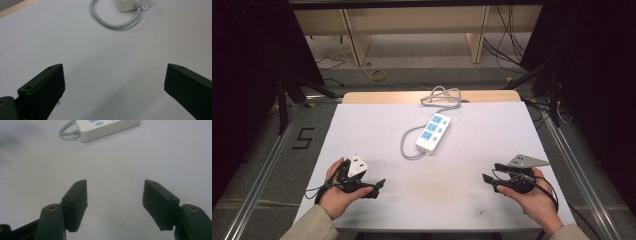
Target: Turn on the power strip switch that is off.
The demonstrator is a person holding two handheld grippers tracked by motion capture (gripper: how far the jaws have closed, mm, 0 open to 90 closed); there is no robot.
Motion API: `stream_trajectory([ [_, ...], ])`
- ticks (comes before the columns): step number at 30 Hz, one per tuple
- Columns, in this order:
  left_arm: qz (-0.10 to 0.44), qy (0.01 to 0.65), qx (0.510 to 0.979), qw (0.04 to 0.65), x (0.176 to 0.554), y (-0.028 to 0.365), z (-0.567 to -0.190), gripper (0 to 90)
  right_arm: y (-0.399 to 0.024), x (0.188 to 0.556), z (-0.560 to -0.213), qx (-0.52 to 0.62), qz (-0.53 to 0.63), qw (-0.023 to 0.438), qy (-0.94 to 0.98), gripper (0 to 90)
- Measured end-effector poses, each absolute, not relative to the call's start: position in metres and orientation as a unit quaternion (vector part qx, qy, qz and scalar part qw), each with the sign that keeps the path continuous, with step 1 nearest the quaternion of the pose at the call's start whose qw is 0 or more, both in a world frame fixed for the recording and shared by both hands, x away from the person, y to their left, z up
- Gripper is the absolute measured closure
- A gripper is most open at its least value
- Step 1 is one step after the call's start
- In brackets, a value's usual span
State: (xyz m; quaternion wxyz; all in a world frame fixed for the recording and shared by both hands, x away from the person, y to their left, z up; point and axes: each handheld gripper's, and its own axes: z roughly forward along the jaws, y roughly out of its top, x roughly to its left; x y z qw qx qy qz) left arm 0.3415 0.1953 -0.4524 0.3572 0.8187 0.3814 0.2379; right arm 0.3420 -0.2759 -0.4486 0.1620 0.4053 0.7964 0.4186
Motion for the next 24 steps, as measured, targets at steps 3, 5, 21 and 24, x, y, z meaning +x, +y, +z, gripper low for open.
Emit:
stream_trajectory([
  [3, 0.238, 0.382, 0.819, 0.355, 0.341, 0.195, -0.452, 3.9, -0.275, 0.343, -0.447, 0.407, 0.415, 0.166, 0.796, 47.0],
  [5, 0.239, 0.385, 0.817, 0.358, 0.341, 0.195, -0.452, 4.4, -0.274, 0.343, -0.444, 0.405, 0.413, 0.177, 0.796, 59.7],
  [21, 0.233, 0.381, 0.822, 0.355, 0.341, 0.194, -0.453, 6.5, -0.259, 0.365, -0.434, 0.397, 0.406, 0.218, 0.794, 90.0],
  [24, 0.235, 0.380, 0.821, 0.355, 0.341, 0.193, -0.453, 6.6, -0.258, 0.369, -0.432, 0.399, 0.406, 0.220, 0.792, 90.0],
])
